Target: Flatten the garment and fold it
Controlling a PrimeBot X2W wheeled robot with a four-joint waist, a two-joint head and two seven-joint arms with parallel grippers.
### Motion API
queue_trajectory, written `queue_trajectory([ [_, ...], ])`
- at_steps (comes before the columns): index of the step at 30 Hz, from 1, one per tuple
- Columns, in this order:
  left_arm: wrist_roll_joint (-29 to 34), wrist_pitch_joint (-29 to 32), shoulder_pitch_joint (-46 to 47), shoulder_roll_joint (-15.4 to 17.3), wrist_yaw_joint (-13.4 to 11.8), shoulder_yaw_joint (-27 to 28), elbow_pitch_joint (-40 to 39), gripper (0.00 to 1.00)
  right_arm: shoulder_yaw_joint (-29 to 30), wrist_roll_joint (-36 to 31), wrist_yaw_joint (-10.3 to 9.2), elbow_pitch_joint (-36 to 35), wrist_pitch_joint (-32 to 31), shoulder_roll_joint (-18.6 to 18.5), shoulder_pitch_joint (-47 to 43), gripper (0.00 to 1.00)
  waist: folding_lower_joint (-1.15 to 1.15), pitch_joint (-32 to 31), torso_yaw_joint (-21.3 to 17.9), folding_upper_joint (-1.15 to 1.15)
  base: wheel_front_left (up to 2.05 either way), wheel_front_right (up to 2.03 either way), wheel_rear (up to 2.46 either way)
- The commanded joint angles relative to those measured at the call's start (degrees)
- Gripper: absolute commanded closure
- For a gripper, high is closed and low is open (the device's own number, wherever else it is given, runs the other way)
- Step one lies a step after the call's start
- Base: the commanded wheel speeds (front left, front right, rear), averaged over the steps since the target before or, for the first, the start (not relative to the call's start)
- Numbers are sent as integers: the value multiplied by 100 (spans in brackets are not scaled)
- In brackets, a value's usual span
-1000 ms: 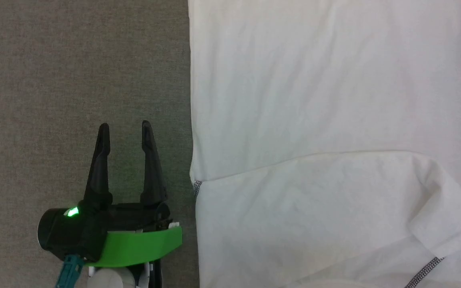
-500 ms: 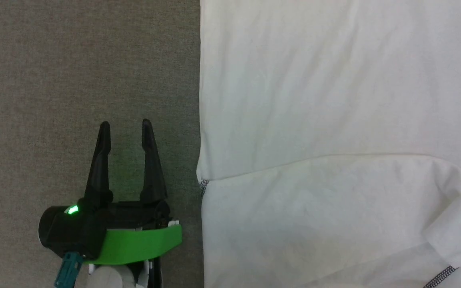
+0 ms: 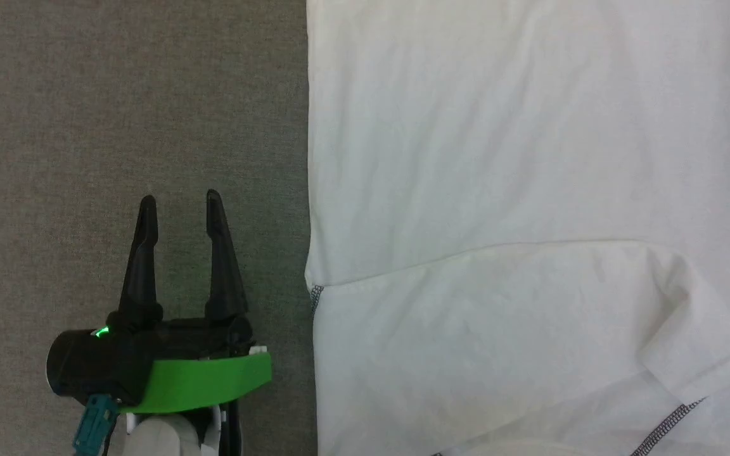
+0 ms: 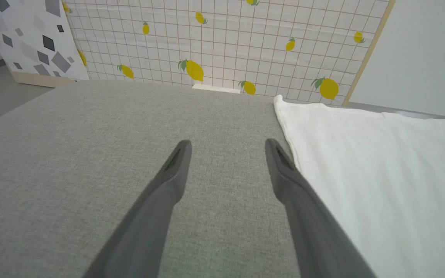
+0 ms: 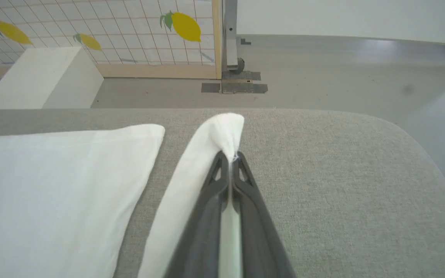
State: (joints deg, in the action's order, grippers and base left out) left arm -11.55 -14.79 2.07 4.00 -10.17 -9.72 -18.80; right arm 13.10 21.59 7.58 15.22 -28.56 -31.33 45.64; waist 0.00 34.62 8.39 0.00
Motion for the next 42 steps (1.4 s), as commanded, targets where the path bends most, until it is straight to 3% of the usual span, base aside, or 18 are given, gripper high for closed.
queue_trajectory([
  [1,64,-20,-72,5,25,57,26,0,121,21,-9,-38,87,18,-98,100,0,-449,-192,0,0,0,0],
  [17,-143,23,-910,215,93,461,89,0,2182,-39,-9,-188,236,8,-2123,100,0,-2057,-665,0,0,0,0],
  [24,-228,114,-1188,278,45,559,-16,0,2605,-29,-9,-403,157,-8,-2603,100,0,-2406,-808,0,0,0,0],
  [34,-295,180,-1341,299,28,541,-73,0,2253,288,-9,-979,-103,-19,-2770,100,0,-2679,-820,0,0,0,0],
  [42,-328,231,-1441,338,29,517,-105,0,1022,775,-9,-2033,-439,329,-2880,100,0,-2843,-655,0,0,0,0],
])
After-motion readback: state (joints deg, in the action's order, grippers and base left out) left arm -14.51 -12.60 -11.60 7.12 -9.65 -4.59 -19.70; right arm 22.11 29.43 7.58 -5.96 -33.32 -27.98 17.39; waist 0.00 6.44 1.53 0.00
